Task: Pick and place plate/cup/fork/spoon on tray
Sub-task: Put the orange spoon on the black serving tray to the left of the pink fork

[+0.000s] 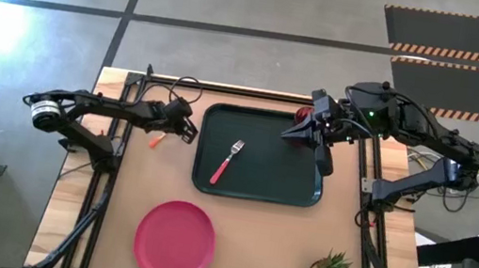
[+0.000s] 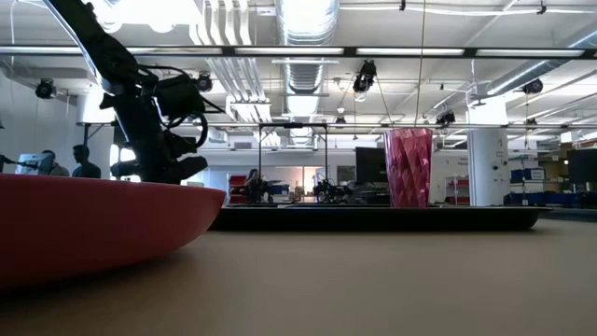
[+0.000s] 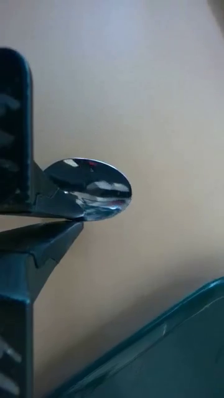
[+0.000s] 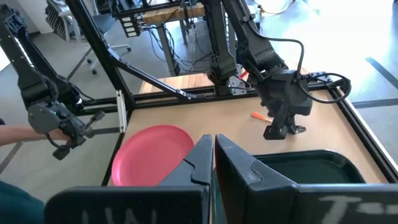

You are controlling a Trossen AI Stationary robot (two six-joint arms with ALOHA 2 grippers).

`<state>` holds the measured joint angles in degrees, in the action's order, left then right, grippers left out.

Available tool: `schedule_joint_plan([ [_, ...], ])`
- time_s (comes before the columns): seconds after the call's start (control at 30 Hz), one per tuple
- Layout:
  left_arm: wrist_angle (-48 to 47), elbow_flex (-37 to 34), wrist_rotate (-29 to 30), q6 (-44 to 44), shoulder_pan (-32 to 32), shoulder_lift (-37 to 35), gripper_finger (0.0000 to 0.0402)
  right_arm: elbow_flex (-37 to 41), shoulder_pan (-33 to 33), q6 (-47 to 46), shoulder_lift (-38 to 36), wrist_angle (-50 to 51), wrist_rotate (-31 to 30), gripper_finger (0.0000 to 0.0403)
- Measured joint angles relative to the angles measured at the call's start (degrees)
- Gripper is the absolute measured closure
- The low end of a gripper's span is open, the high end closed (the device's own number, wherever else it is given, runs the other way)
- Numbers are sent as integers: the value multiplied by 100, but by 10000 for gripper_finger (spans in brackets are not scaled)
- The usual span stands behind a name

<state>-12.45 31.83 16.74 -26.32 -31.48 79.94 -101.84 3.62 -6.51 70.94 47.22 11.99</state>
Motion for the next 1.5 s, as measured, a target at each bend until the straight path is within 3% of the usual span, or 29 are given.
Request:
schedule_joint_plan([
  [0.47, 2, 197, 23, 54, 35, -20, 401, 0, 0, 0, 0, 3, 3, 394],
  [0.73, 4, 550, -18, 758, 33, -22, 398, 0, 0, 3, -2, 76, 14, 394],
  [0.93, -266, 726, -110, 1193, -35, -26, 342, 0, 0, 1, -2, 79, 26, 394],
  [1.23, -1466, 700, -131, 725, -346, -26, 230, 0, 0, 27, -4, 85, 48, 394],
  [1.5, -1334, 680, -453, 717, -534, -20, 214, 0, 0, 56, -4, 81, 48, 394],
])
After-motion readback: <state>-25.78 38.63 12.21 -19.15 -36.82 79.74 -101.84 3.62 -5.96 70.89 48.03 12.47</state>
